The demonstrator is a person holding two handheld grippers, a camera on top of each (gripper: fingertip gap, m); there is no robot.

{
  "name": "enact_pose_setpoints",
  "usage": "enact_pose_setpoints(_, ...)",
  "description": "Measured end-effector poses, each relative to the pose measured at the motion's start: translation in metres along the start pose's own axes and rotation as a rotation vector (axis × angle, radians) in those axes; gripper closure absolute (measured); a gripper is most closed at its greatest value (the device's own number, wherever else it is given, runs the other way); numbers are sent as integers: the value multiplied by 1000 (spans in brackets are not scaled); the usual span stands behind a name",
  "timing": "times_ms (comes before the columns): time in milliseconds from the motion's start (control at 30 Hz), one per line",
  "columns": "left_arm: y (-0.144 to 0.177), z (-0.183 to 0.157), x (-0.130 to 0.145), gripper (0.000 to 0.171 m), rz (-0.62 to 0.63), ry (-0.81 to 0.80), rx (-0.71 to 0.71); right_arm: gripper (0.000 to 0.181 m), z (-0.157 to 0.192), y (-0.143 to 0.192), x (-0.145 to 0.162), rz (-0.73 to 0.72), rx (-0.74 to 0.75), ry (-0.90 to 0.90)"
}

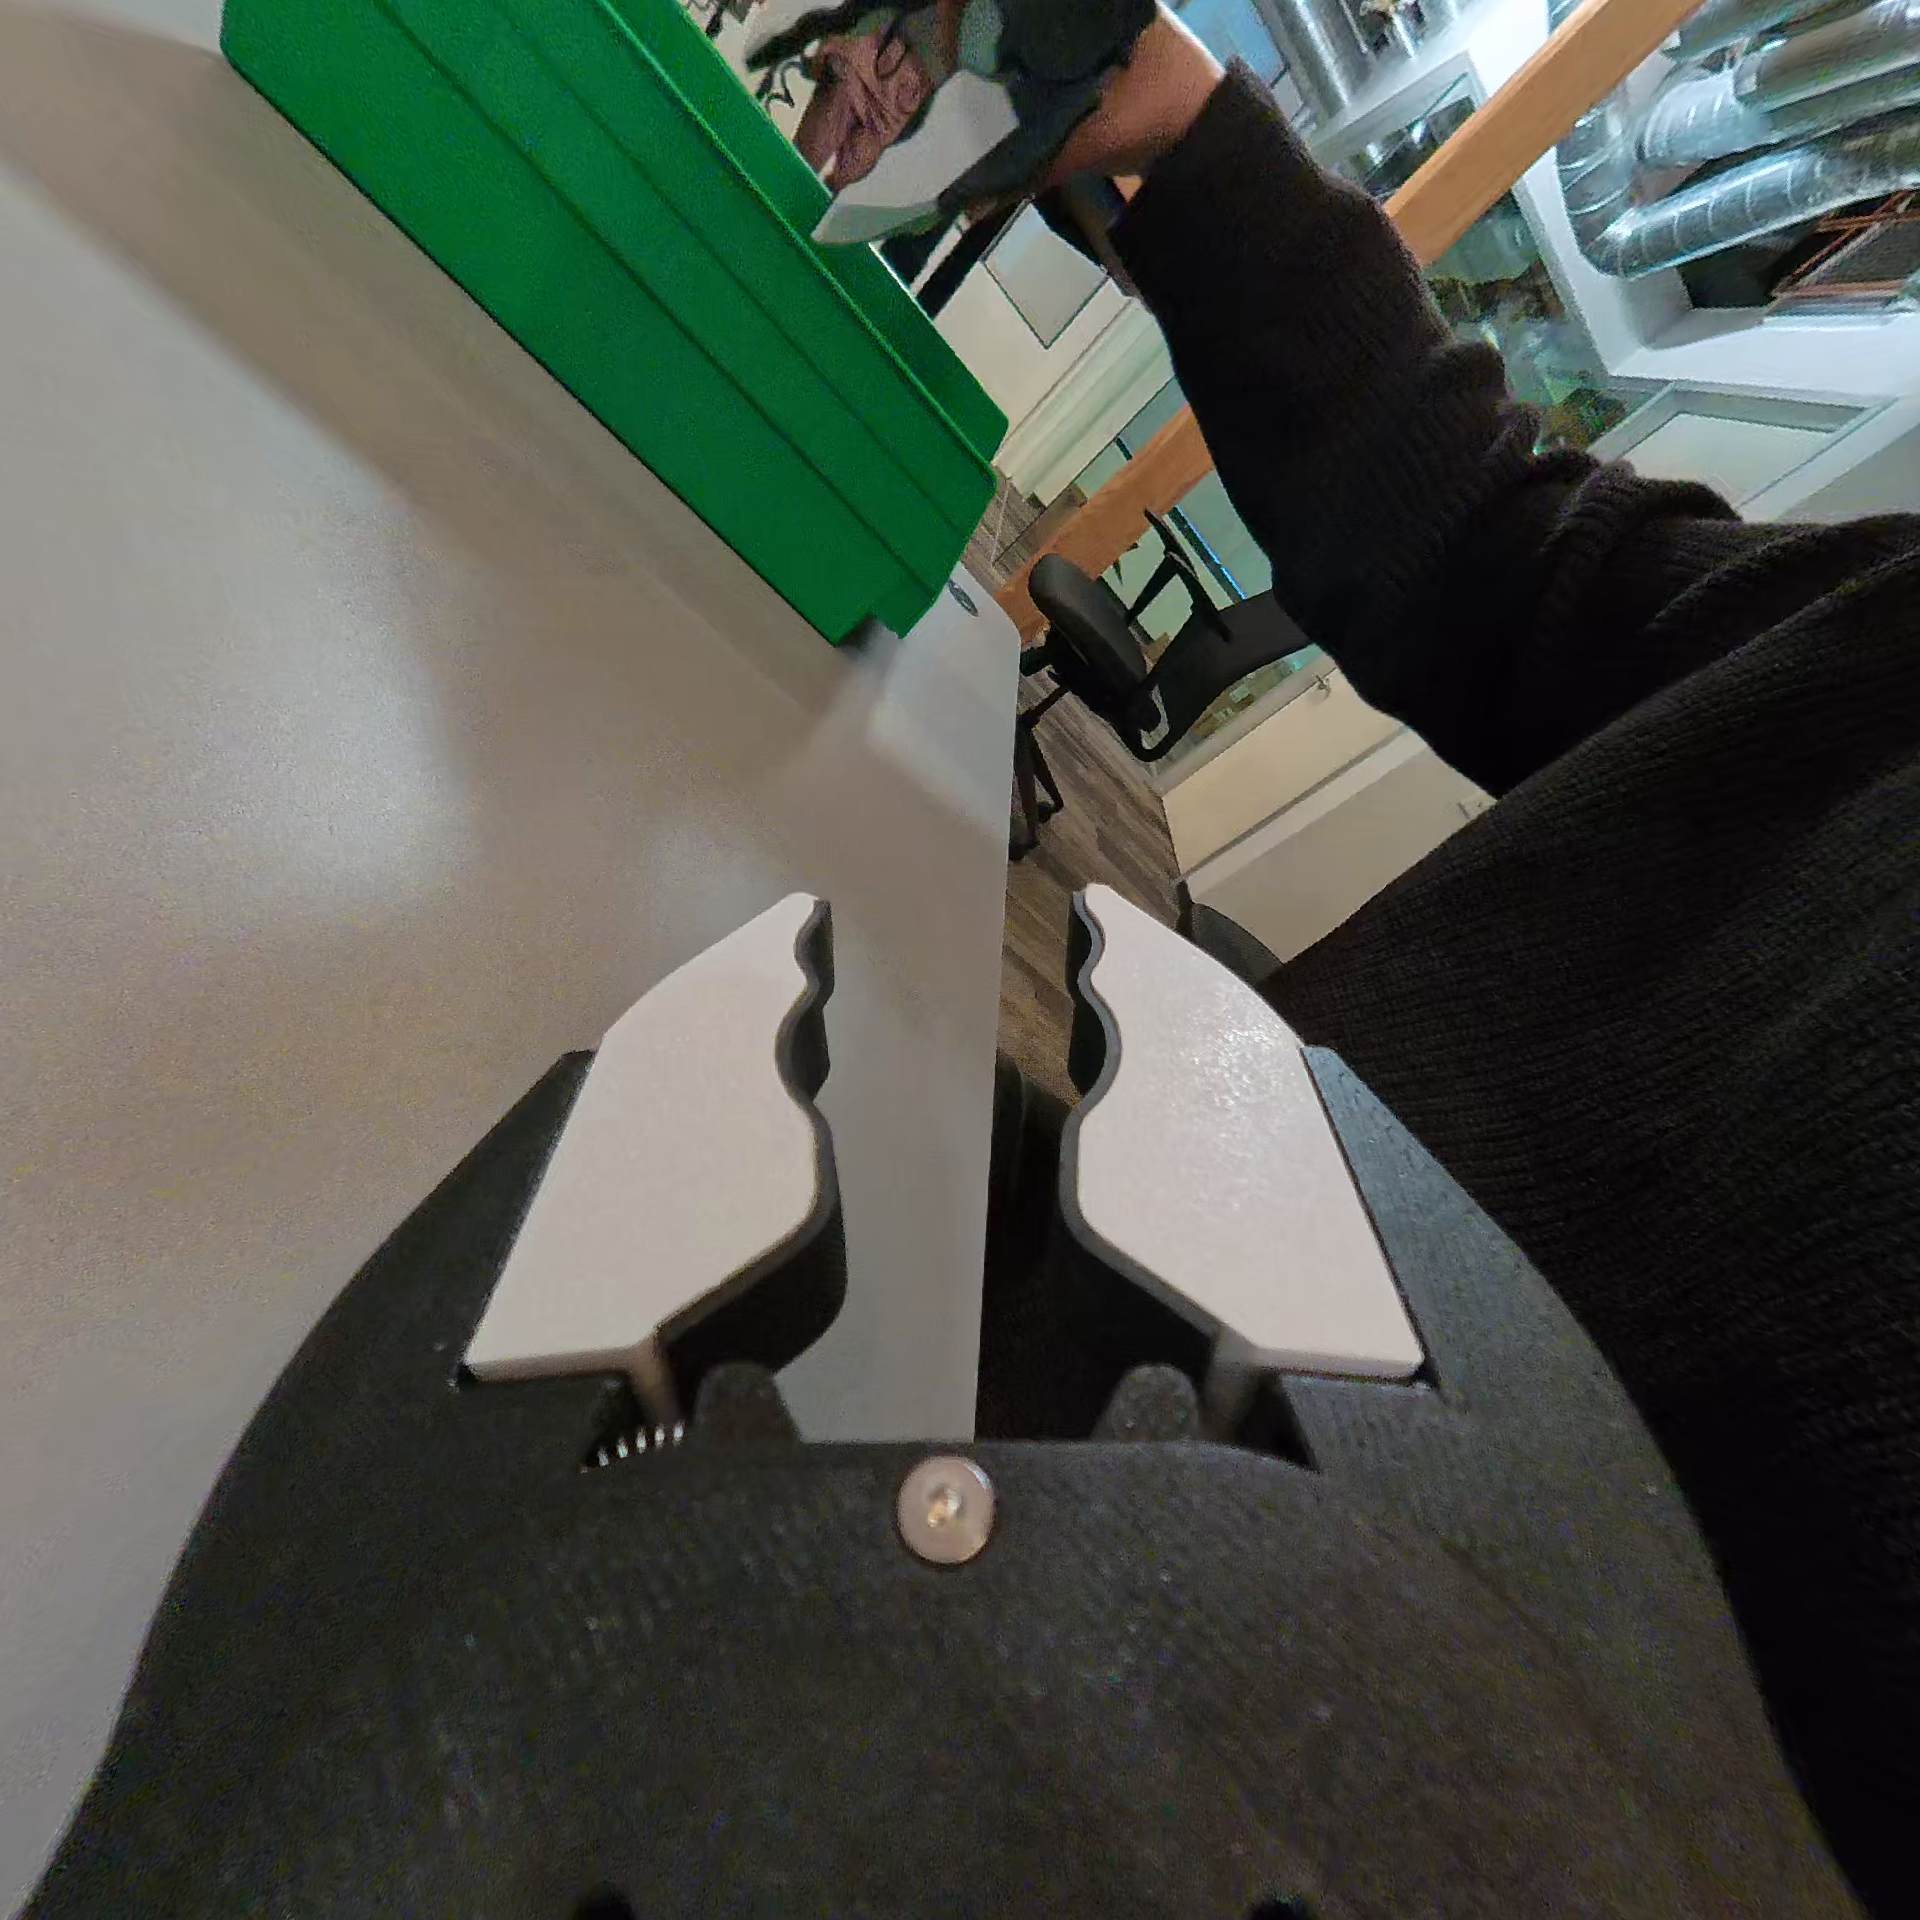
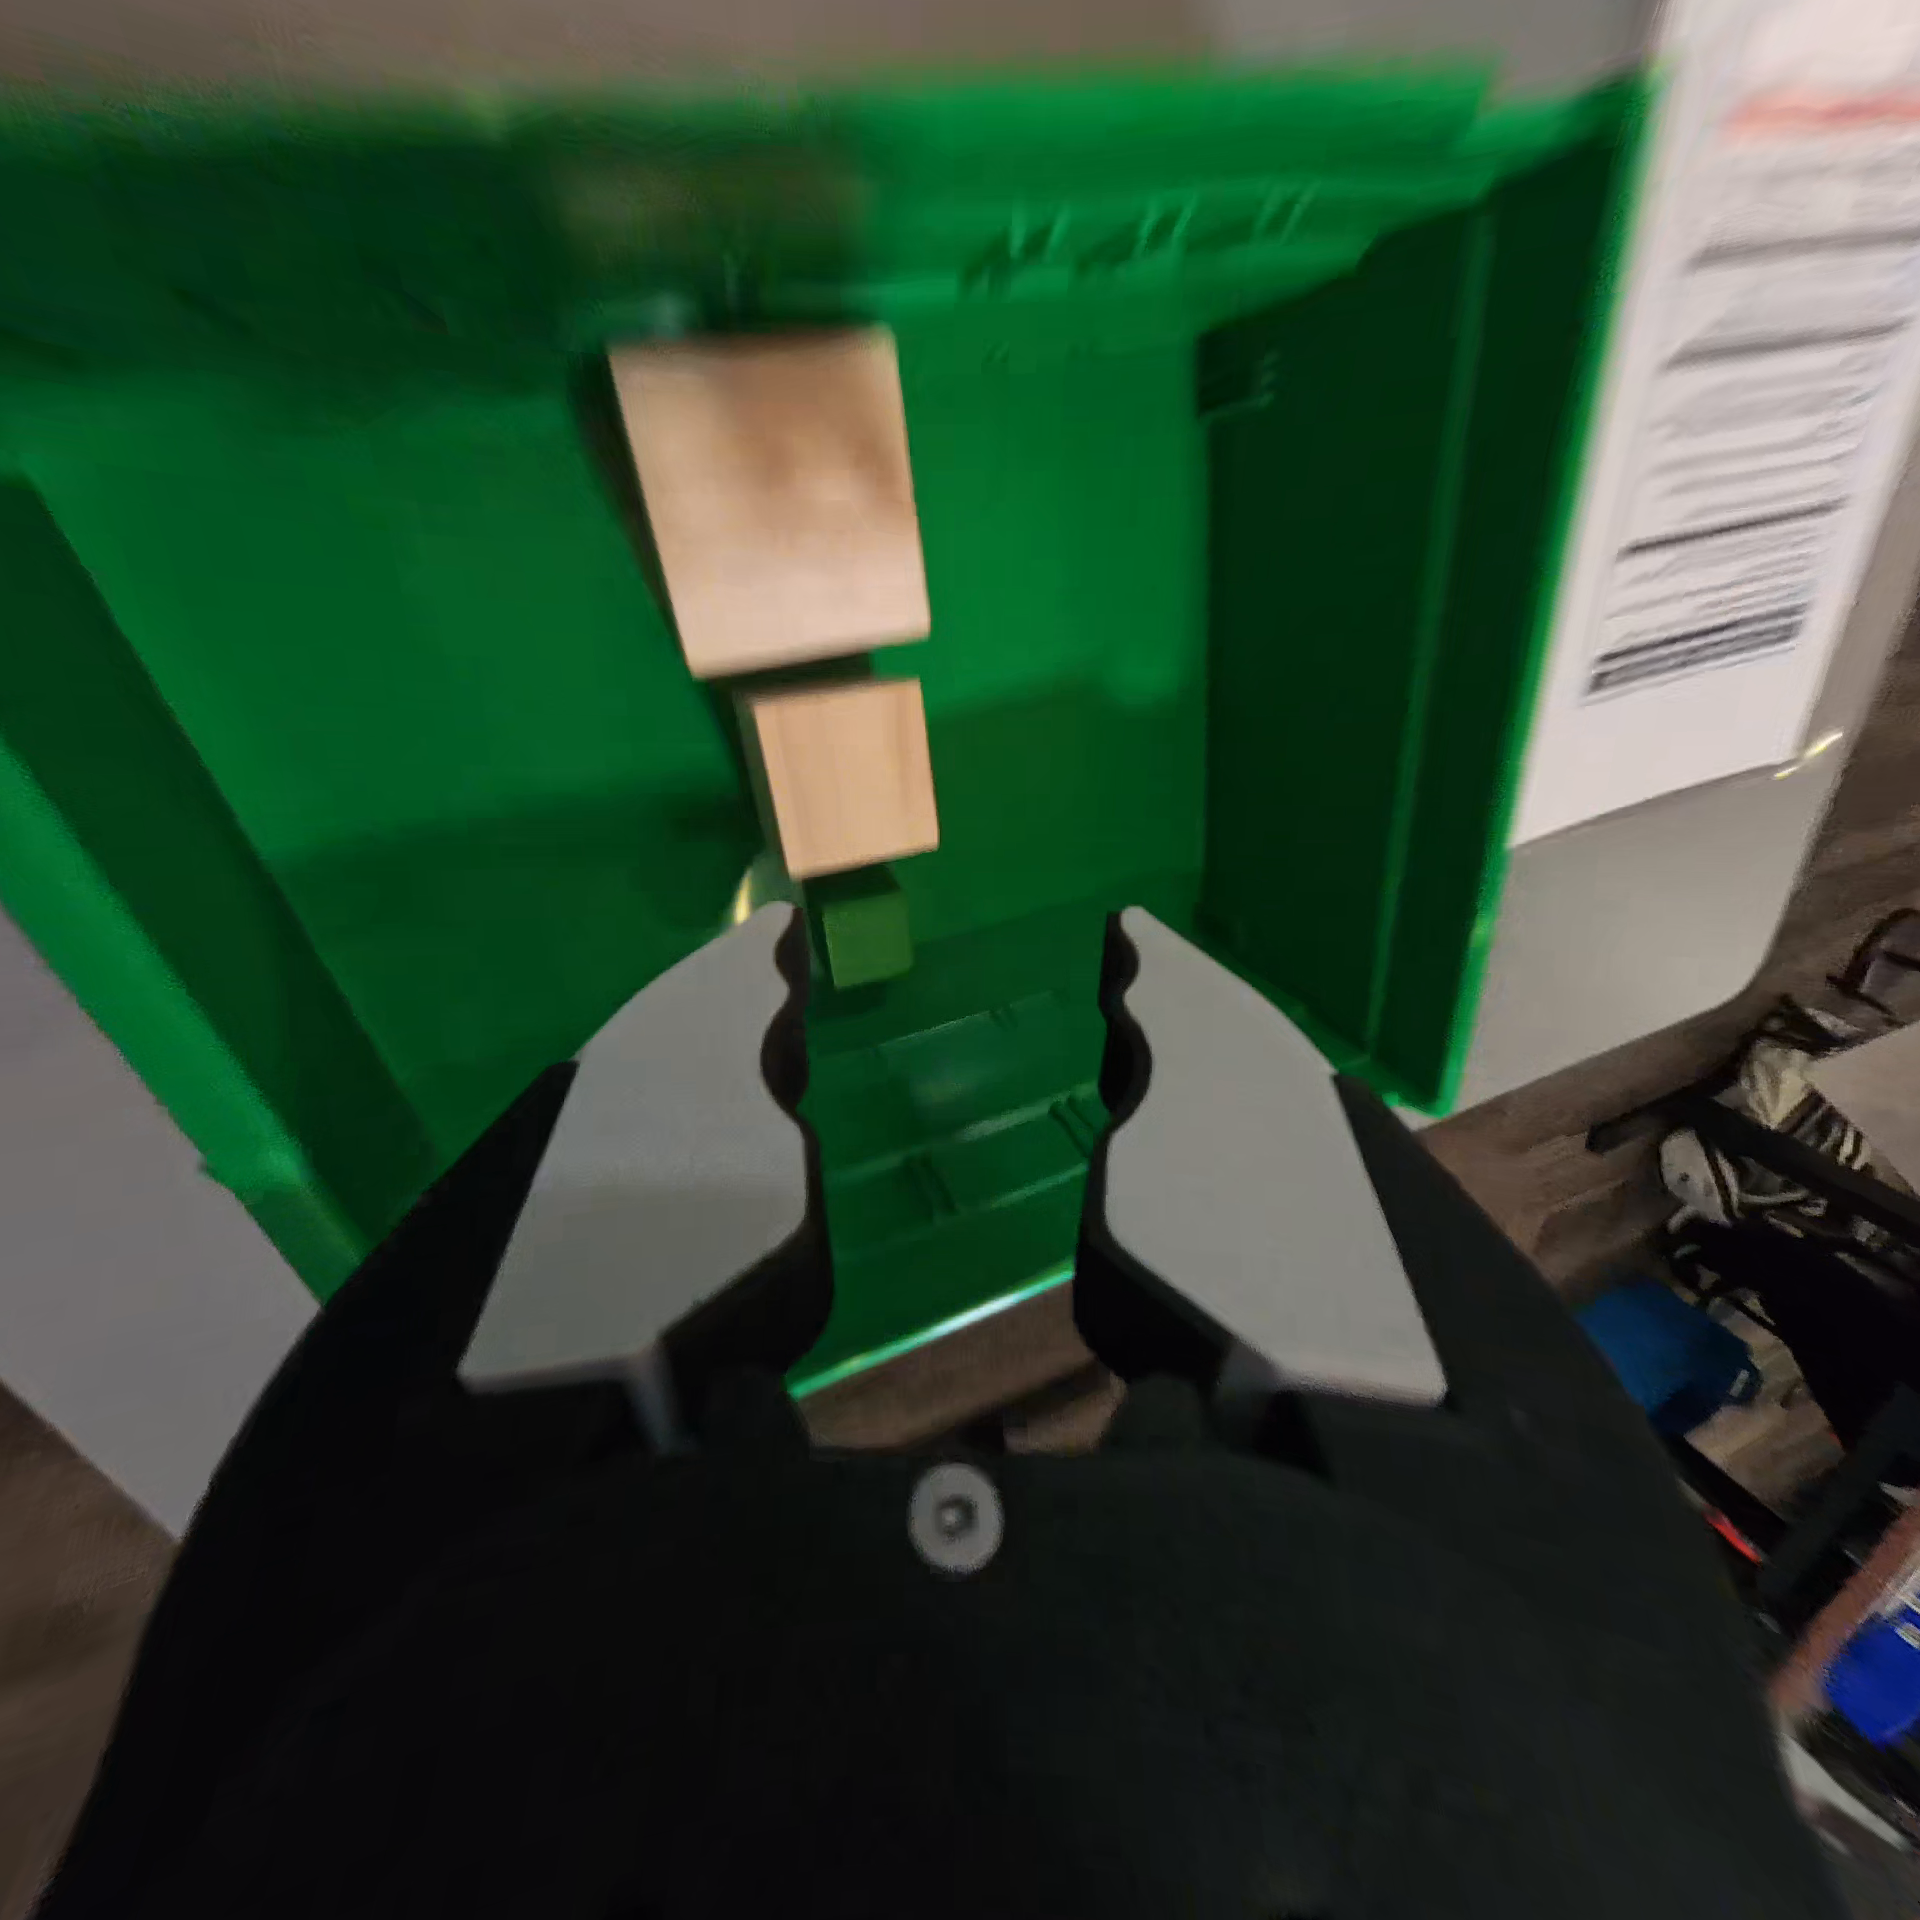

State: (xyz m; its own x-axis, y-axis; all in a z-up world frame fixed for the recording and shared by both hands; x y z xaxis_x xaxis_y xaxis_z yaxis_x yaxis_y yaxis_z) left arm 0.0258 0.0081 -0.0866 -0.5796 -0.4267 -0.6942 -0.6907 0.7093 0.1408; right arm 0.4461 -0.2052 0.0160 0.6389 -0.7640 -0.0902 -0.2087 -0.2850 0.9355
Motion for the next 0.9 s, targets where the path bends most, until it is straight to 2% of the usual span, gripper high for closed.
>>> enact_pose_setpoints(67,2,-3,-2,125,-12,-19,-15,126,7,24,-17,-168,47,-73)
enact_pose_setpoints(167,8,-8,-8,123,-39,-57,-54,118,26,54,-48,-496,83,-261)
enact_pose_setpoints(200,12,-10,-11,121,-54,-74,-73,109,35,61,-59,-602,81,-327)
enact_pose_setpoints(233,17,-13,-15,121,-72,-94,-96,103,44,66,-70,-704,79,-393)
enact_pose_setpoints(367,47,-22,-37,117,-154,-150,-274,101,84,67,-113,-1074,26,-596)
enact_pose_setpoints(467,86,-28,-57,116,-229,-169,-433,99,113,54,-146,-1221,-56,-681)
enact_pose_setpoints(600,154,-37,-82,113,-248,-200,-632,103,152,34,-187,-1307,-184,-700)
enact_pose_setpoints(667,191,-39,-91,112,-173,-265,-768,103,171,26,-204,-1303,-281,-674)
enact_pose_setpoints(700,208,-37,-95,112,-98,-301,-842,103,179,23,-211,-1279,-323,-655)
enact_pose_setpoints(833,272,-11,-100,112,403,-414,-1184,102,204,12,-231,-1215,-381,-592)
enact_pose_setpoints(900,296,4,-100,112,642,-477,-1265,101,211,8,-237,-1173,-376,-542)
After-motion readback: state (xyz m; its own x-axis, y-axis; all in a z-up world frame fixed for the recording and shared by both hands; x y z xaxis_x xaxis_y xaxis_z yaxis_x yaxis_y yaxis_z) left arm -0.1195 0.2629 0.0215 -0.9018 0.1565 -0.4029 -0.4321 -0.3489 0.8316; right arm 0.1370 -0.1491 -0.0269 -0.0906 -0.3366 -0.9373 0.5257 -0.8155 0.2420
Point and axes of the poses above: each gripper's, where its closed fingertips meet, y back along the fingers, x out of its underside, z = x × y across the jaws, the point moved 10 cm from there along y, back along the fingers, and after that the axes turned 2 degrees about z, right-handed, at the moved point
